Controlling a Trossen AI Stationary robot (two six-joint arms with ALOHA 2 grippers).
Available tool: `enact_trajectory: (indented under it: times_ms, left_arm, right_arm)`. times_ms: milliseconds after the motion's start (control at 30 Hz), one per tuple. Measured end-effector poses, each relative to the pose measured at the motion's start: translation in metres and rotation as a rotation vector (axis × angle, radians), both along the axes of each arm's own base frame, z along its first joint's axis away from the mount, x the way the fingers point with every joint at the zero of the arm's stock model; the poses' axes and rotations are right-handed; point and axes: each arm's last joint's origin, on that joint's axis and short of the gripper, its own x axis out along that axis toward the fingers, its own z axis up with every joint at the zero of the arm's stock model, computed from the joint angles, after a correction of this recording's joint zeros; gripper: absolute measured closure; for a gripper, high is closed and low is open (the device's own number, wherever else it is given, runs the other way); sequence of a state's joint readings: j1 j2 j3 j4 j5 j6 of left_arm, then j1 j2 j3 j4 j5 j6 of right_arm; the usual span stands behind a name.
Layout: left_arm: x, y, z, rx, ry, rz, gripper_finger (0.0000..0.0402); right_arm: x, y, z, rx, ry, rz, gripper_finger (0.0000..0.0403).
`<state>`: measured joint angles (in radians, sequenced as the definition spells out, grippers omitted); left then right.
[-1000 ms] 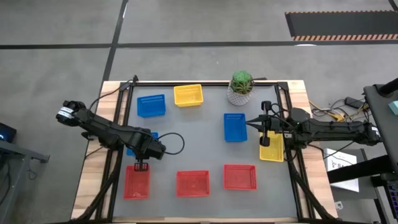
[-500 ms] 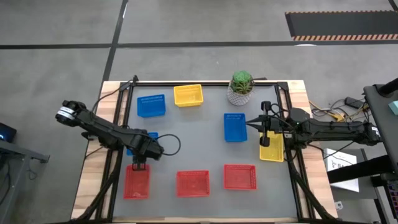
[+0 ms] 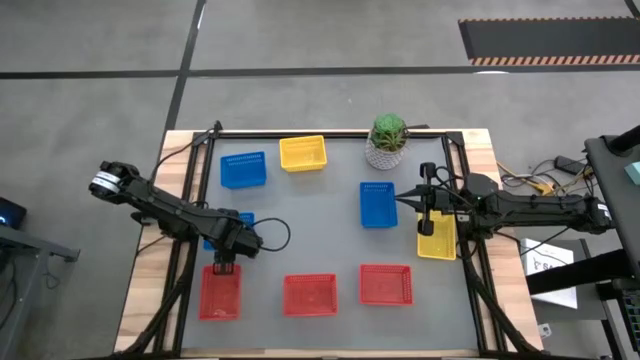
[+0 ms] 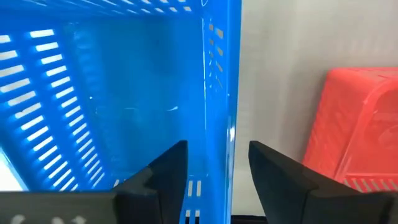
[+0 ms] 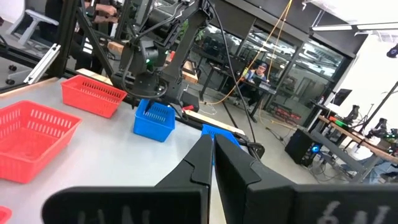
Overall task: Stack baskets by color
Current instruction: Stack the bottom blue basket on top of the top blue basket
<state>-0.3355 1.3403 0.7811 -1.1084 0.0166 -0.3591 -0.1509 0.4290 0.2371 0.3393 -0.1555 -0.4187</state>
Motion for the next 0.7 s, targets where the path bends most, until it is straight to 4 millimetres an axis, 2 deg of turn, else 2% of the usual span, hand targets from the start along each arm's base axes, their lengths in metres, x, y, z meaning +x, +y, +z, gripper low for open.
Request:
enact_trajectory:
  times_ms: [233, 600, 700]
  left_arm:
    - [0.0003, -0.0001, 0.0003, -0.001, -0.002, -0.009, 0.0259]
    - [0.0004, -0.0001, 0.0004, -0.004, -0.003, -0.034, 0.0382]
    - [0.0004, -0.0001, 0.0007, -0.004, -0.002, -0.032, 0.0396]
  right_arm:
    - [0.0, 0.0, 0.0, 0.0, 0.0, 0.0, 0.0394]
    - [0.0, 0.0, 0.0, 0.0, 0.0, 0.0, 0.0394]
    - [0.0, 0.0, 0.0, 0.0, 0.0, 0.0, 0.0394]
